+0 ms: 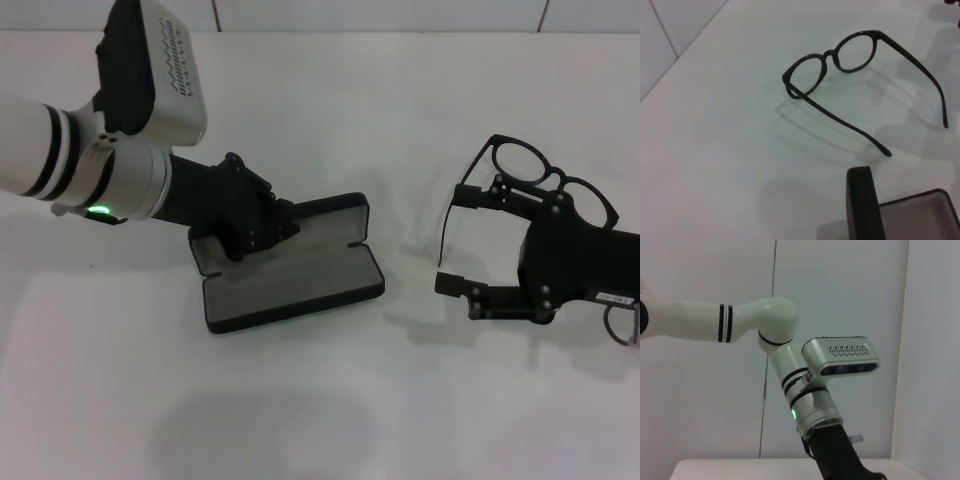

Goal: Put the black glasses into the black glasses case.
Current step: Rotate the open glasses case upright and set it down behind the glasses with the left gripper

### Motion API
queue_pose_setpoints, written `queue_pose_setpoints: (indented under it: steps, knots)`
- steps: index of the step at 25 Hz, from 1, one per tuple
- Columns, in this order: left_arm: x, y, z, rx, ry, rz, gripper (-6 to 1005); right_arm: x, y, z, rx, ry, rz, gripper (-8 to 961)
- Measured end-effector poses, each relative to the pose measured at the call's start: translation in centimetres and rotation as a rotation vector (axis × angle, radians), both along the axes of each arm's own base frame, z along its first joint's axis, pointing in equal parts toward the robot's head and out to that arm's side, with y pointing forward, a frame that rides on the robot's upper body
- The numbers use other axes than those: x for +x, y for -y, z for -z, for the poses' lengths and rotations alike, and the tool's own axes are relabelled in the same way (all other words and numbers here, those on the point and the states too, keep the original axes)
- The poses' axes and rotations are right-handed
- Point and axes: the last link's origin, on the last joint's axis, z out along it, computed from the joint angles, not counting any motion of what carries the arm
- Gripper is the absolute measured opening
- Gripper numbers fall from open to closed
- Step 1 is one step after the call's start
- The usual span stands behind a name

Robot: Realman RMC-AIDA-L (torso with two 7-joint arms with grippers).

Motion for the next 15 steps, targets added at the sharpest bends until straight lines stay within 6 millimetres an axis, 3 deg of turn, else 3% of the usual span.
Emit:
queue_pose_setpoints:
  steps: [7, 15]
  knots:
    - [0.9, -0.8, -0.1, 0.029, 0.010, 0.046, 224, 0.1, 0.1, 0.0, -0.001, -0.001, -0.002, 884]
    - [2.9, -3.8, 0.1, 0.167, 0.044, 0.220, 254, 0.3, 0.5, 0.2, 0.002, 0.005, -0.016, 884]
